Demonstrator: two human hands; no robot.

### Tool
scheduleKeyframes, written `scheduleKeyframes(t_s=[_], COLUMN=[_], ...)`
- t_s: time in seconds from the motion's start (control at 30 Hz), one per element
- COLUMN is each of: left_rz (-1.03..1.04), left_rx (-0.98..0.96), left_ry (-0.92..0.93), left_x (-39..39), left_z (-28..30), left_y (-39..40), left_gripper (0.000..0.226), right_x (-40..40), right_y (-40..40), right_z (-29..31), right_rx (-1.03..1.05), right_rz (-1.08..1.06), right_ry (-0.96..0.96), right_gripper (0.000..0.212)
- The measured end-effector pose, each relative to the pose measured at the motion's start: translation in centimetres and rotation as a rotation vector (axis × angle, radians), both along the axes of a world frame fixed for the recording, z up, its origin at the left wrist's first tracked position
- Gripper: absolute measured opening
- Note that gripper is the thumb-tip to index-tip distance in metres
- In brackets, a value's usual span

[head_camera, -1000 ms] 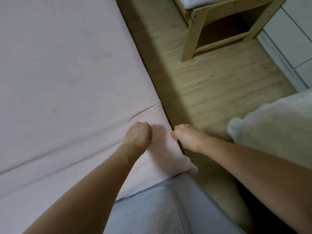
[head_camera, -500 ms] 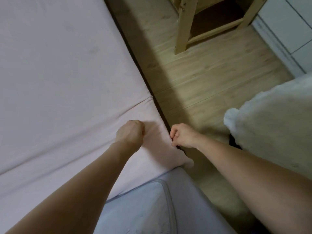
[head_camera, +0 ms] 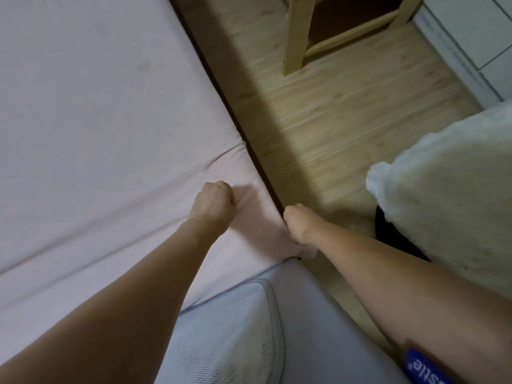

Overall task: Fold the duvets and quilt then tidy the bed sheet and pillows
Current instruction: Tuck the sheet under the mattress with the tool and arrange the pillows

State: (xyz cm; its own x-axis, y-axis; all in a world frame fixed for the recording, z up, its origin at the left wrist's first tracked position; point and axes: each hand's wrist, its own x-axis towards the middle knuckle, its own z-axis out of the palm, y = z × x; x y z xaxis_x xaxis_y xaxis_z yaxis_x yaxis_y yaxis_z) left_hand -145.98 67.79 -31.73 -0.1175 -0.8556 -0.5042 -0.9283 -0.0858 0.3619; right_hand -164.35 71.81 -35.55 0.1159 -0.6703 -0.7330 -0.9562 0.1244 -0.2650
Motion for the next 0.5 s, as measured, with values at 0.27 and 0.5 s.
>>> scheduleKeyframes(t_s=[0.27,0.5], left_rz=[-0.097,-0.179], left_rx=[0.024,-0.034], left_ry=[0.044,-0.058], left_x=[-0.7,-1.0], left_z=[0.4,-0.7], left_y=[1.4,1.6], left_gripper=[0.027,0.014], right_x=[-0.8,-1.9], right_y=[1.3,1.8], right_z=[-0.2,0.6], right_rx=[0.117,0.074], right_rz=[0.005,0.022], right_ry=[-0.04,-0.041], right_gripper=[0.025,0.024])
